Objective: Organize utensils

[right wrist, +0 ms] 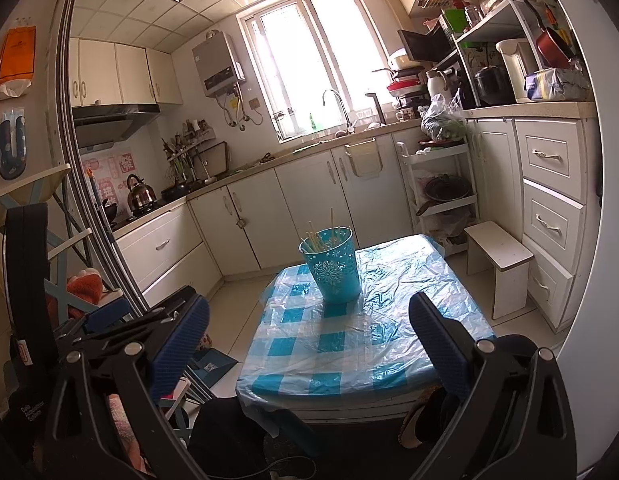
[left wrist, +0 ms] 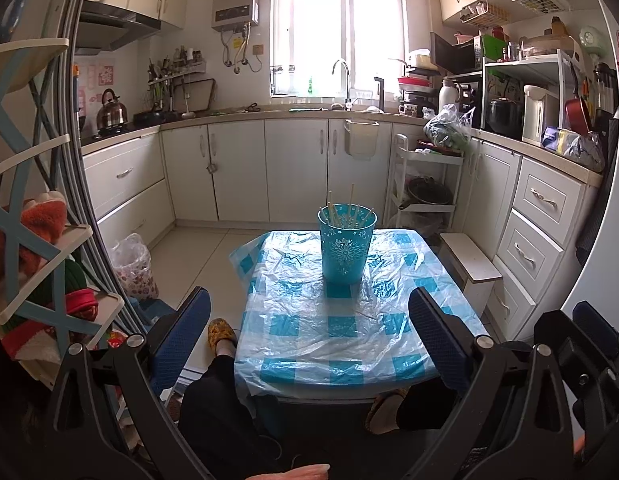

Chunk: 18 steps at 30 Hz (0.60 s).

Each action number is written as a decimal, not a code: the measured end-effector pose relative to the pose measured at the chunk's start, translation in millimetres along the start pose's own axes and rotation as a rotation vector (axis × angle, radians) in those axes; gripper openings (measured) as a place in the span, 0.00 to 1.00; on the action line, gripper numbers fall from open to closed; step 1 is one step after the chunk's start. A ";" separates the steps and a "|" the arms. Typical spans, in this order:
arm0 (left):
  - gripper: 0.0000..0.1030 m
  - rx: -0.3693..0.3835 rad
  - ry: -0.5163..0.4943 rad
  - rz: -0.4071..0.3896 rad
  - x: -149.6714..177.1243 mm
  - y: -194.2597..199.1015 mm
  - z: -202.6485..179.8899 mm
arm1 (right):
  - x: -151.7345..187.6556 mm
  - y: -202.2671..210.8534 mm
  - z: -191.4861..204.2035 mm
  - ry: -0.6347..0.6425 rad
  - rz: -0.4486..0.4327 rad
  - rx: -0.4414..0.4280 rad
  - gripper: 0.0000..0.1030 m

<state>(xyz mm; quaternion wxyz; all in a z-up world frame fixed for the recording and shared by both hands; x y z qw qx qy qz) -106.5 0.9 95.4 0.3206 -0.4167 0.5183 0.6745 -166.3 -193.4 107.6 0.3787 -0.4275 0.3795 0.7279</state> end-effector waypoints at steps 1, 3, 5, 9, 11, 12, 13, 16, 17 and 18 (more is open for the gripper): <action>0.93 0.001 0.000 0.001 0.0 -0.1 -0.7 | 0.2 0.5 0.0 0.002 0.000 -0.001 0.93; 0.93 0.000 -0.001 0.000 0.0 -0.1 -1.2 | 0.6 1.0 -0.1 0.001 0.000 0.001 0.93; 0.93 0.000 -0.001 -0.001 0.0 0.2 -0.6 | 0.9 1.0 0.1 -0.001 0.000 0.001 0.93; 0.93 -0.001 -0.001 -0.001 0.0 0.5 -0.5 | 0.0 0.4 -0.3 0.001 0.000 0.000 0.93; 0.93 -0.001 -0.001 -0.001 -0.2 0.2 -0.8 | 0.0 0.4 -0.5 0.001 0.000 0.000 0.93; 0.93 -0.001 -0.002 -0.001 -0.1 0.4 -0.6 | 0.5 0.8 -0.5 0.002 0.001 0.000 0.93; 0.93 -0.001 -0.001 -0.001 -0.1 0.4 -0.9 | 0.4 0.7 -0.6 0.002 0.002 0.000 0.93; 0.93 0.000 -0.002 -0.003 0.1 0.9 -0.6 | 0.2 0.3 0.1 0.002 0.000 0.000 0.93; 0.93 0.000 -0.002 -0.003 0.1 1.3 0.0 | 0.4 1.0 0.1 0.003 0.000 0.000 0.93; 0.93 0.000 -0.003 -0.004 0.1 1.5 -0.4 | 0.3 0.6 0.3 0.003 -0.001 -0.001 0.93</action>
Point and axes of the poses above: each gripper's, at about its wrist camera, not at the fingertips, and y roughly against the way its jaws point, z to its left, x to its underside, the point moved 8 cm from there along -y, roughly the way its jaws point, and after that the axes turned 15 degrees about -x, right-handed, at the moved point
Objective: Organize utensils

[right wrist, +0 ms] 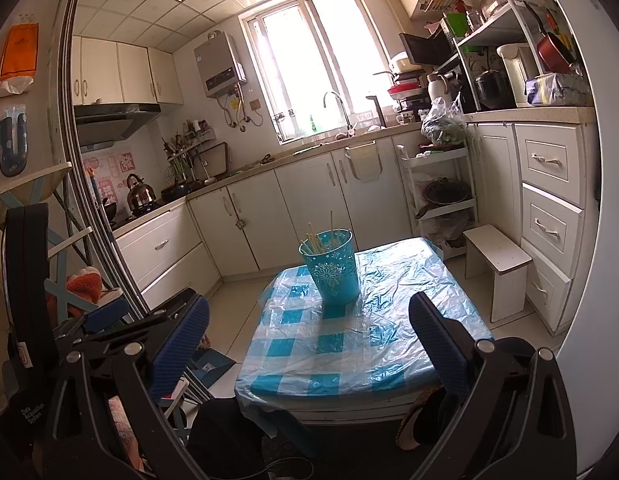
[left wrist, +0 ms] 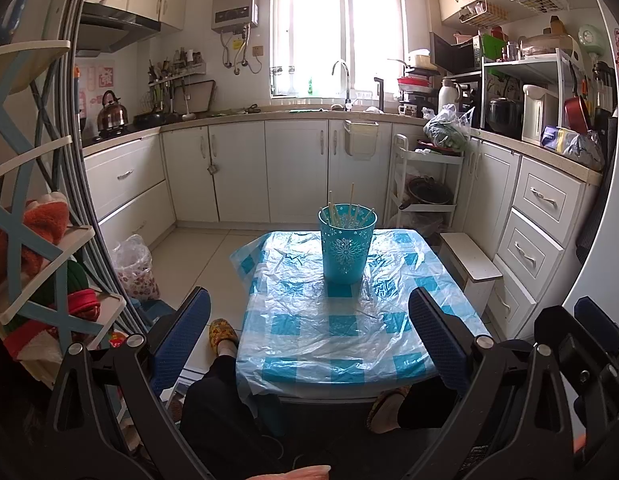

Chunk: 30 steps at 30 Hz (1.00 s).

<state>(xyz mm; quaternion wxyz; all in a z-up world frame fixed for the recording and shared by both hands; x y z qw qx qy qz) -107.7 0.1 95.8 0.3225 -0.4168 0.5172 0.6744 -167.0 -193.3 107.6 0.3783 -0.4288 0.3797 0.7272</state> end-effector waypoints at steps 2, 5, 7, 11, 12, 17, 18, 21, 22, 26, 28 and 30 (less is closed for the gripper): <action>0.93 0.001 -0.001 -0.003 0.4 1.5 1.9 | -0.5 0.7 0.1 0.005 -0.002 0.001 0.93; 0.93 0.001 -0.003 -0.005 1.2 3.9 4.0 | -2.6 2.4 -1.6 0.009 -0.003 0.000 0.93; 0.93 0.001 -0.002 -0.003 1.3 3.5 3.4 | -3.0 1.6 -0.8 0.009 -0.002 0.000 0.93; 0.93 0.000 -0.002 -0.003 1.7 5.9 5.3 | -4.3 3.5 -0.9 0.013 -0.004 0.000 0.93; 0.93 0.000 -0.002 -0.003 1.7 5.4 4.4 | -4.4 3.8 -1.3 0.013 -0.004 0.000 0.93; 0.93 -0.001 -0.003 -0.004 1.7 6.1 5.9 | -4.0 3.4 -0.9 0.013 -0.004 0.000 0.93; 0.93 -0.001 -0.003 -0.004 1.7 5.5 4.5 | -3.9 3.4 -0.8 0.014 -0.004 0.000 0.93; 0.93 0.000 -0.003 -0.004 1.8 5.4 4.5 | -3.7 3.3 -0.8 0.014 -0.004 0.000 0.93; 0.93 0.000 -0.004 -0.003 2.0 5.5 4.9 | -3.7 3.4 -1.1 0.014 -0.004 0.000 0.93; 0.93 -0.001 -0.006 0.003 3.2 5.7 7.7 | -3.5 3.4 -1.4 0.013 -0.002 0.001 0.93; 0.93 -0.002 -0.008 0.006 4.1 5.8 9.4 | -4.1 3.9 -1.4 0.015 0.000 0.002 0.93; 0.93 -0.005 -0.009 0.009 5.0 5.0 11.3 | -4.2 4.4 -3.6 0.017 0.003 0.002 0.93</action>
Point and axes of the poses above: each gripper's, at about its wrist camera, not at the fingertips, and y roughly against the way its jaws point, z to its left, x to its underside, the point moved 8 cm from there along -y, roughly the way its jaws point, and after that the axes turned 15 degrees about -x, right-handed, at the moved point
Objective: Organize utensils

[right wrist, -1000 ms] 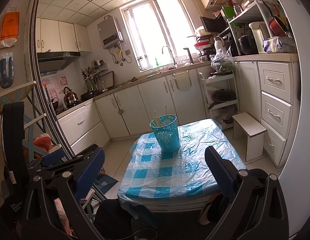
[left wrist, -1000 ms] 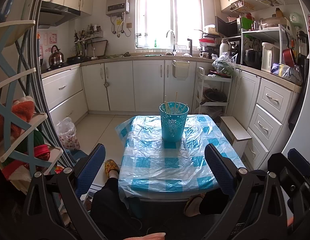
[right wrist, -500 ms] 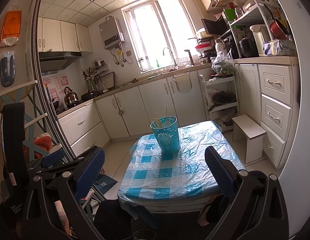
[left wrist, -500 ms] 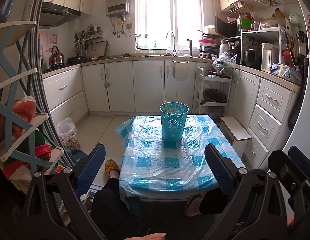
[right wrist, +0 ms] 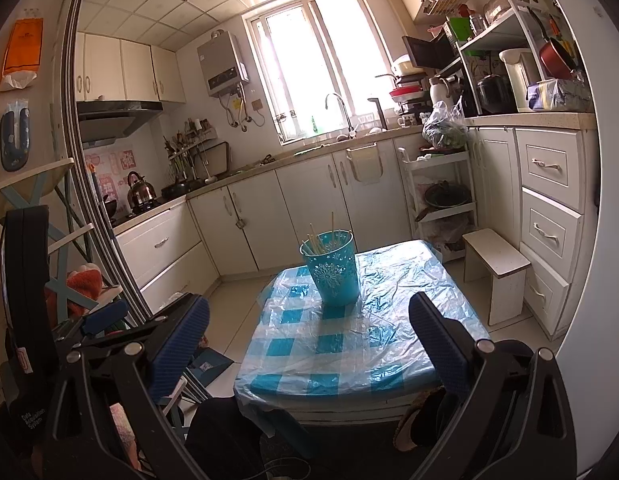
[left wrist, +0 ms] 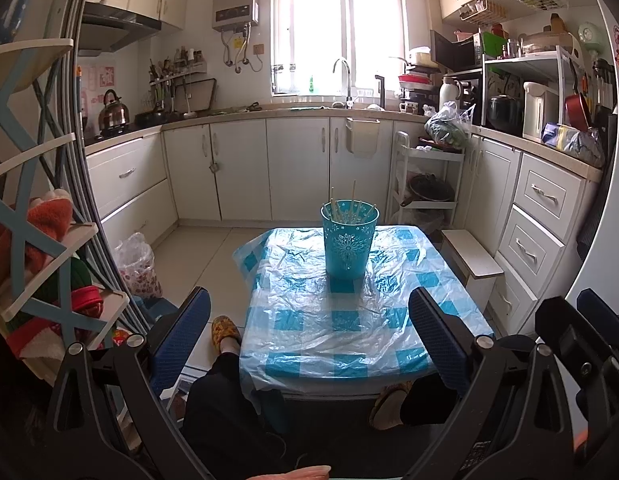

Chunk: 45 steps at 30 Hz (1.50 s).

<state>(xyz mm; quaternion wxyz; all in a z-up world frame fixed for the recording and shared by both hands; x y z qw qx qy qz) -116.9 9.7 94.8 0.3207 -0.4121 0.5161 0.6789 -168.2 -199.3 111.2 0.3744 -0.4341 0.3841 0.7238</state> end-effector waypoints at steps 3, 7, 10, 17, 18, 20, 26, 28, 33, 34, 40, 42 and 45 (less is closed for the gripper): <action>0.93 -0.004 -0.002 0.006 0.7 -3.0 0.2 | 1.0 0.1 -1.6 0.001 0.003 0.000 0.93; 0.93 -0.008 -0.007 0.012 3.3 -7.5 -2.3 | 1.4 -0.8 -3.2 0.001 0.009 0.000 0.93; 0.93 -0.009 -0.010 0.018 5.0 -10.2 -2.0 | 3.0 -3.2 -5.6 0.003 0.015 -0.001 0.93; 0.93 -0.016 -0.007 0.030 9.0 -15.3 -1.9 | 5.9 -8.5 -10.9 0.007 0.033 0.002 0.93; 0.93 -0.017 -0.008 0.033 9.9 -16.3 -1.8 | 6.3 -9.0 -11.0 0.007 0.036 0.002 0.93; 0.93 -0.018 -0.010 0.037 11.5 -17.0 -1.8 | 6.8 -9.8 -11.8 0.008 0.040 0.002 0.93; 0.93 -0.021 -0.014 0.045 14.9 -19.9 -2.2 | 7.4 -11.1 -13.0 0.009 0.044 0.003 0.93; 0.93 -0.022 -0.020 0.045 16.1 -19.8 -3.1 | 7.6 -11.2 -13.0 0.009 0.046 0.002 0.93; 0.93 -0.028 -0.028 0.048 17.8 -20.2 -5.1 | 10.3 -12.4 -14.0 0.009 0.048 0.003 0.93; 0.93 -0.028 -0.027 0.048 17.9 -20.3 -5.1 | 10.3 -12.4 -14.0 0.009 0.048 0.003 0.93; 0.93 -0.030 -0.030 0.048 18.2 -20.6 -4.8 | 10.2 -12.3 -15.1 0.009 0.050 0.003 0.93; 0.93 -0.032 -0.030 0.049 18.9 -21.2 -4.7 | 10.1 -12.3 -14.2 0.010 0.049 0.003 0.93; 0.93 -0.033 -0.031 0.049 19.1 -21.6 -4.7 | 10.2 -12.4 -14.1 0.010 0.050 0.003 0.93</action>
Point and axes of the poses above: each gripper's, at about its wrist camera, not at the fingertips, and y roughly against the way its jaws point, z to its left, x to its underside, the point moved 8 cm from there along -y, roughly the way its jaws point, and after that the axes turned 15 degrees about -x, right-handed, at the moved point
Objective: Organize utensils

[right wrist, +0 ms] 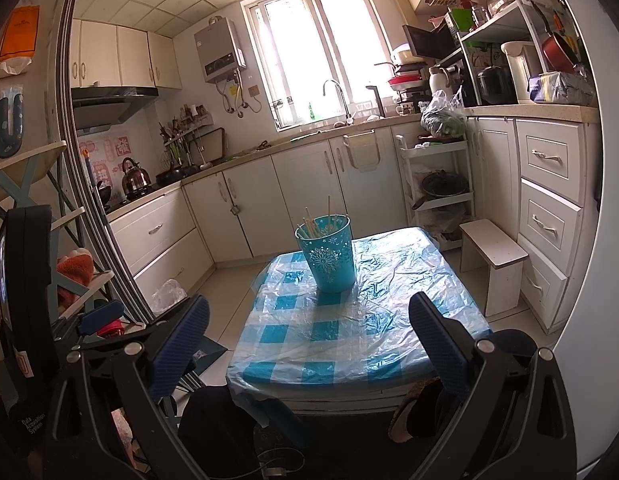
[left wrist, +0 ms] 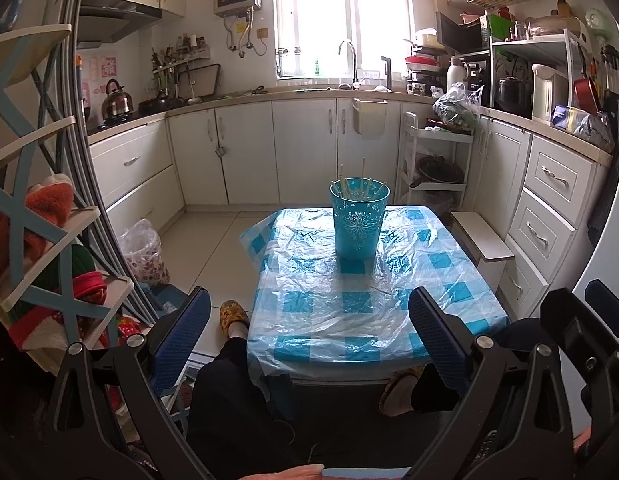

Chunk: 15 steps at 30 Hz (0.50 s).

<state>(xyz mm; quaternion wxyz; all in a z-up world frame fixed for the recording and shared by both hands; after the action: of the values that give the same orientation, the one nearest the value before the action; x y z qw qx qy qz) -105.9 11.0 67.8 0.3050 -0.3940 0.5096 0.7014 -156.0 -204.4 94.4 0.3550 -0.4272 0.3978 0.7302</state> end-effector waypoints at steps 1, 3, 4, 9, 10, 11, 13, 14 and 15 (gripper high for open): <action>0.93 -0.001 -0.001 0.000 1.0 -0.3 0.3 | 0.1 0.2 -0.6 0.000 0.000 0.000 0.93; 0.93 0.000 -0.002 0.002 1.9 -0.5 0.5 | 0.0 0.0 -0.4 0.000 0.001 0.000 0.93; 0.93 0.000 -0.001 0.002 2.0 -0.6 0.5 | 0.1 0.2 -0.6 0.000 0.001 0.000 0.93; 0.93 0.001 -0.001 0.005 4.3 -1.2 2.1 | 0.5 0.1 -1.0 0.001 0.000 0.000 0.93; 0.93 0.000 -0.002 0.004 3.4 -1.1 1.3 | 0.7 0.3 -1.8 0.001 0.001 0.001 0.93; 0.93 0.000 -0.002 0.005 4.3 -1.3 1.1 | 0.4 0.1 -1.0 0.002 0.001 0.000 0.93; 0.93 -0.001 -0.003 0.006 5.3 -1.5 1.5 | 0.7 0.5 -1.6 0.003 0.001 0.001 0.93; 0.93 0.000 -0.003 0.006 5.5 -1.5 1.7 | 1.3 0.9 -2.3 0.003 0.001 0.001 0.93; 0.93 0.000 -0.002 0.007 5.8 -1.5 2.1 | 1.2 0.0 -1.2 0.002 0.001 0.001 0.93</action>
<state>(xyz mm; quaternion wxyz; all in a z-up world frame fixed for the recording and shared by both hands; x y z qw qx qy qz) -108.1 13.6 62.5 0.3032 -0.3916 0.5108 0.7028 -156.1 -205.2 92.9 0.3545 -0.4276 0.3989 0.7296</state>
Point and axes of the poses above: each gripper's, at about its wrist camera, not at the fingertips, and y roughly against the way its jaws point, z to its left, x to its underside, the point moved 8 cm from there along -y, roughly the way its jaws point, and after that the axes turned 15 degrees about -x, right-handed, at the moved point
